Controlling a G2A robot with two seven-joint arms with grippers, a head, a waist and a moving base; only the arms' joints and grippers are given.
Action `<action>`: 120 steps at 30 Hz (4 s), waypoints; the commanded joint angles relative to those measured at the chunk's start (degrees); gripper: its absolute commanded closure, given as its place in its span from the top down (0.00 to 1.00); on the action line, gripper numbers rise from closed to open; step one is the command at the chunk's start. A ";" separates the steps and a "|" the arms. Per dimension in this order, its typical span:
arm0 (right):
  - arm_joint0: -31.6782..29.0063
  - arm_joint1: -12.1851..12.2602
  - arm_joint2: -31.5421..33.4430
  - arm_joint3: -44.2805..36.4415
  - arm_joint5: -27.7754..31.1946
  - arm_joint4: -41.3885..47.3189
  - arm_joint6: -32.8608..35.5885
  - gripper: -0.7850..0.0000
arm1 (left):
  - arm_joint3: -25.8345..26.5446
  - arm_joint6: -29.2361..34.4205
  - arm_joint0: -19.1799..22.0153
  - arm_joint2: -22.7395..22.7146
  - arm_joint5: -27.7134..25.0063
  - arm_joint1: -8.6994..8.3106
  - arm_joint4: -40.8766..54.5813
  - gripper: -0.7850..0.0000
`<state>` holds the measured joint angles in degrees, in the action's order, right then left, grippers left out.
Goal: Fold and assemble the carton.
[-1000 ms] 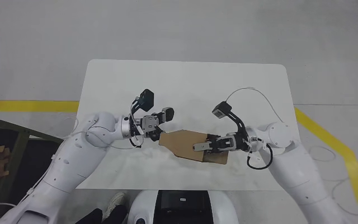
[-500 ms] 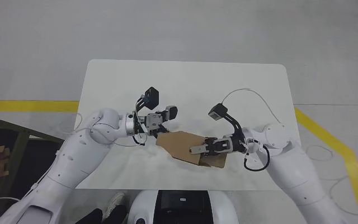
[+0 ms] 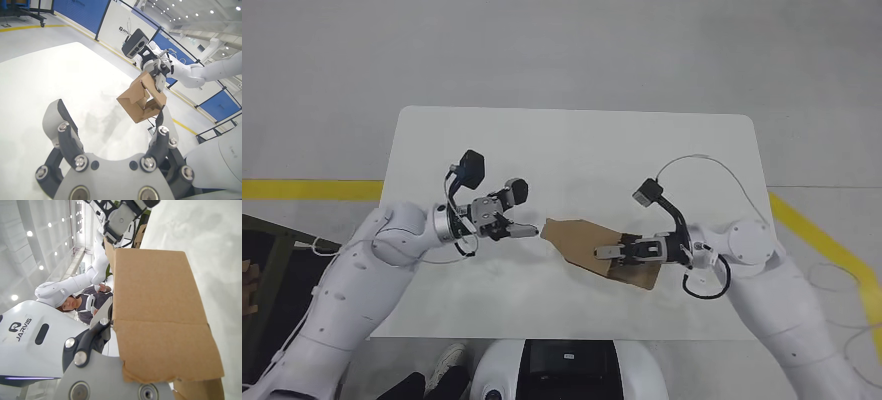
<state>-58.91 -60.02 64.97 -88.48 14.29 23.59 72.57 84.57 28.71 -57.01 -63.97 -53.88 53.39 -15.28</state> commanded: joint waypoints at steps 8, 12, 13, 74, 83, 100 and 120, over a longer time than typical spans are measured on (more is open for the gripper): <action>-0.48 0.17 -0.73 -0.94 -1.97 -3.64 -1.98 0.00 | 5.78 2.40 -2.10 -1.53 1.90 -0.63 -1.81 1.00; -0.38 0.19 -0.95 -2.10 -2.06 -3.89 -2.09 0.00 | 6.08 5.18 -0.75 0.43 4.15 -0.36 -3.56 1.00; -0.41 0.21 -0.91 -2.34 -2.10 -3.81 -2.18 0.00 | 5.91 5.55 -0.32 0.91 4.60 -0.25 -3.84 1.00; -0.20 0.07 -1.47 -4.22 -0.30 2.88 -3.18 0.00 | 2.26 6.69 4.27 7.89 2.85 1.75 -1.26 1.00; -1.45 0.67 0.94 -2.09 0.01 1.60 -3.37 0.00 | 2.07 5.46 -0.05 1.71 2.83 0.08 -1.72 1.00; 0.74 0.62 -2.68 -1.03 -1.36 -3.05 1.28 0.00 | 7.69 8.16 -2.90 -1.55 3.96 -1.28 -3.67 1.00; 0.57 0.56 -2.20 -3.32 2.12 7.69 6.56 0.00 | 6.57 9.08 -0.22 2.51 4.43 -0.52 -0.88 1.00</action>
<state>-58.39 -59.43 62.88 -91.78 16.37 31.02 79.11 91.13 37.77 -57.31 -61.60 -49.41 52.84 -16.25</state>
